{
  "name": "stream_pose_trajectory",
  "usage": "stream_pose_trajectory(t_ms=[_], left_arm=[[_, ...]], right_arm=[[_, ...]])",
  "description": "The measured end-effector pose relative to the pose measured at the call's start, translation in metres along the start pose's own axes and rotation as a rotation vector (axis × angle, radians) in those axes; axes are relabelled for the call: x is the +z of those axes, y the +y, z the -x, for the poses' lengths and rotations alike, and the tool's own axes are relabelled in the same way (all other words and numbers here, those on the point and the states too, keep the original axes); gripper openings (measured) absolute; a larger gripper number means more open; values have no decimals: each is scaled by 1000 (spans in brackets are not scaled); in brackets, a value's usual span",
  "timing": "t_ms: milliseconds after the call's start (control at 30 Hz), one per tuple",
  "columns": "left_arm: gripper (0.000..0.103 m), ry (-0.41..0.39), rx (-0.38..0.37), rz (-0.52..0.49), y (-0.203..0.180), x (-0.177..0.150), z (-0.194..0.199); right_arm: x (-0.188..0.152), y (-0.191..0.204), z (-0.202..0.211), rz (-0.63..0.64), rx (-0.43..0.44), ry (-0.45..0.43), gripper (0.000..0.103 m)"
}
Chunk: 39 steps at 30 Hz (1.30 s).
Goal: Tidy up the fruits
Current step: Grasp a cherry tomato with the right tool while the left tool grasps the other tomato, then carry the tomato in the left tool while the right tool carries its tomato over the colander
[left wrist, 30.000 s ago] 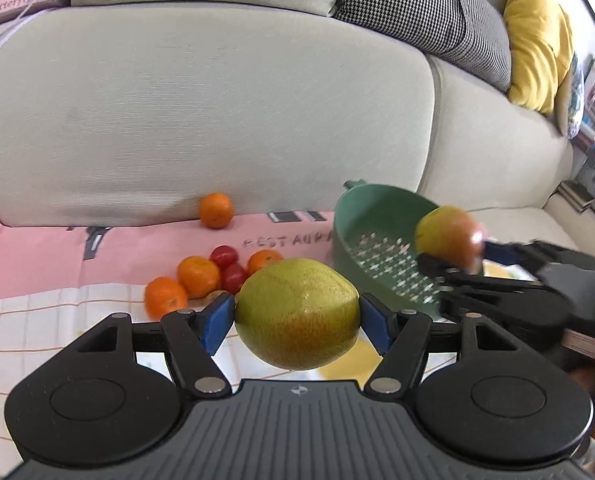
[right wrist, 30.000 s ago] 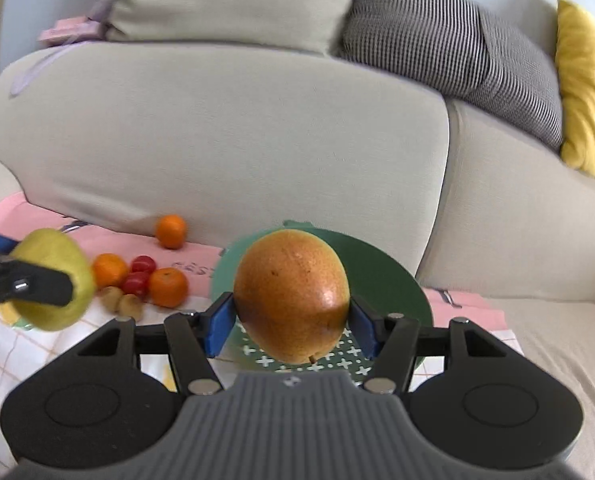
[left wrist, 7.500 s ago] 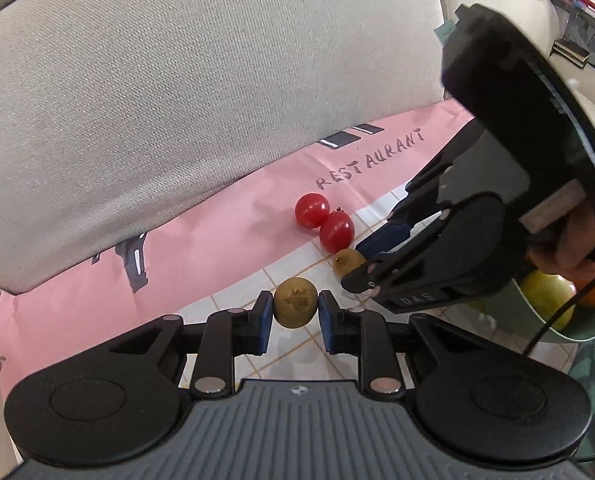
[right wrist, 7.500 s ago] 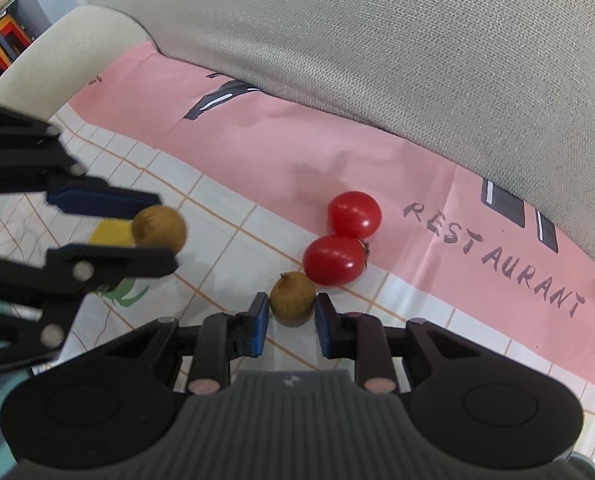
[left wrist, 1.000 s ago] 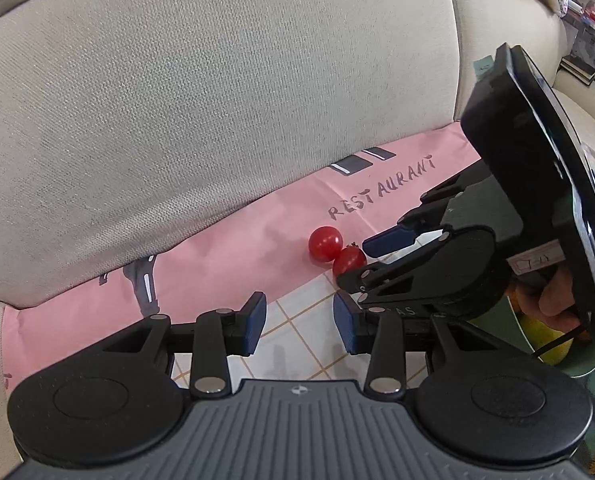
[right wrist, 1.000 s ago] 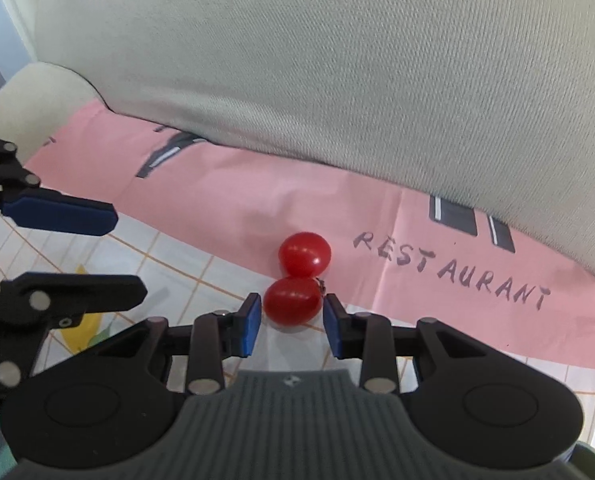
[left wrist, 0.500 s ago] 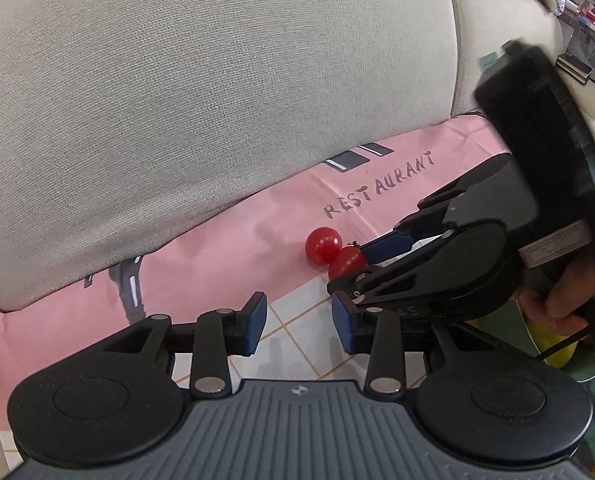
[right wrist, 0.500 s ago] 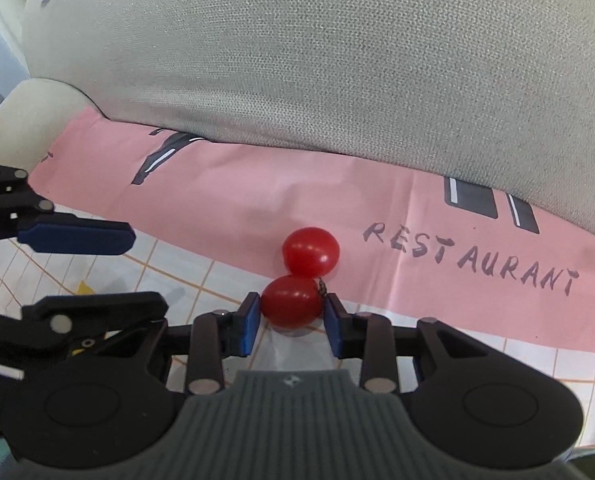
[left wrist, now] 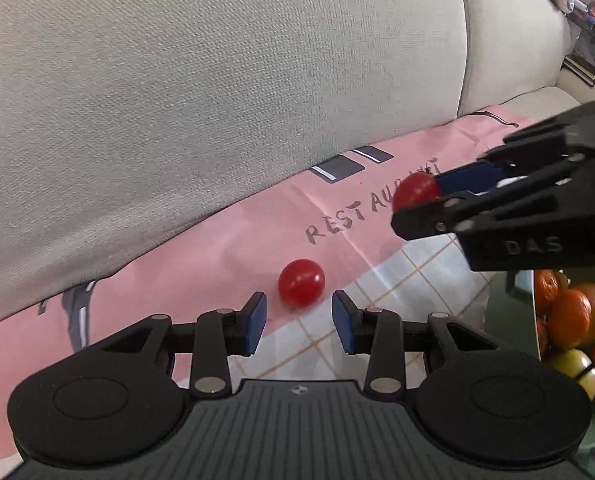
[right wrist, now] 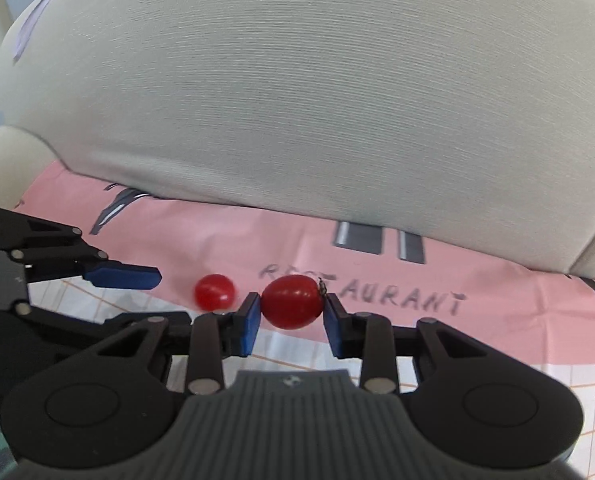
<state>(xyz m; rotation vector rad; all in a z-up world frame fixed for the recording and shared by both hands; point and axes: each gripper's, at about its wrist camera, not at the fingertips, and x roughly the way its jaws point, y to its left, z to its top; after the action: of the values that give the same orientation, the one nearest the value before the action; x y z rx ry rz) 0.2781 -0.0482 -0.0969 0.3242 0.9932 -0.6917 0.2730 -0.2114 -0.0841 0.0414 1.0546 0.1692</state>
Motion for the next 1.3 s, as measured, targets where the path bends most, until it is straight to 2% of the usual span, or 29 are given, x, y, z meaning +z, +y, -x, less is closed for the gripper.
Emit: stream_pose_trajectory(t_ms=[300,467,600,833,1000,1167,1300], left_arm=[[45,47,20,-14,-6,7,-26],[33,63,22,1,-7,7,-32],[32,61,12,40,-6,7,-27],[32,-16,18,84,-13,9,14],[32,-70,9,111,-24,7,57],[32,-130,-16,137,-46,-1,99],[32,-170,-37,115,-73,-7,124]], right_arm=[[-11,-11,-2,-54,13,7,31],[-15,-11,0,-66,20,0,31],[-18,-12,4,-73,29,-9,31],[-21,-6,23,-91,58,-44,31],[-30,0,53,-109,86,-90,31],[-50,1,88,-157,111,-137,31],[-74,-6,117,-218,122,-171,31]])
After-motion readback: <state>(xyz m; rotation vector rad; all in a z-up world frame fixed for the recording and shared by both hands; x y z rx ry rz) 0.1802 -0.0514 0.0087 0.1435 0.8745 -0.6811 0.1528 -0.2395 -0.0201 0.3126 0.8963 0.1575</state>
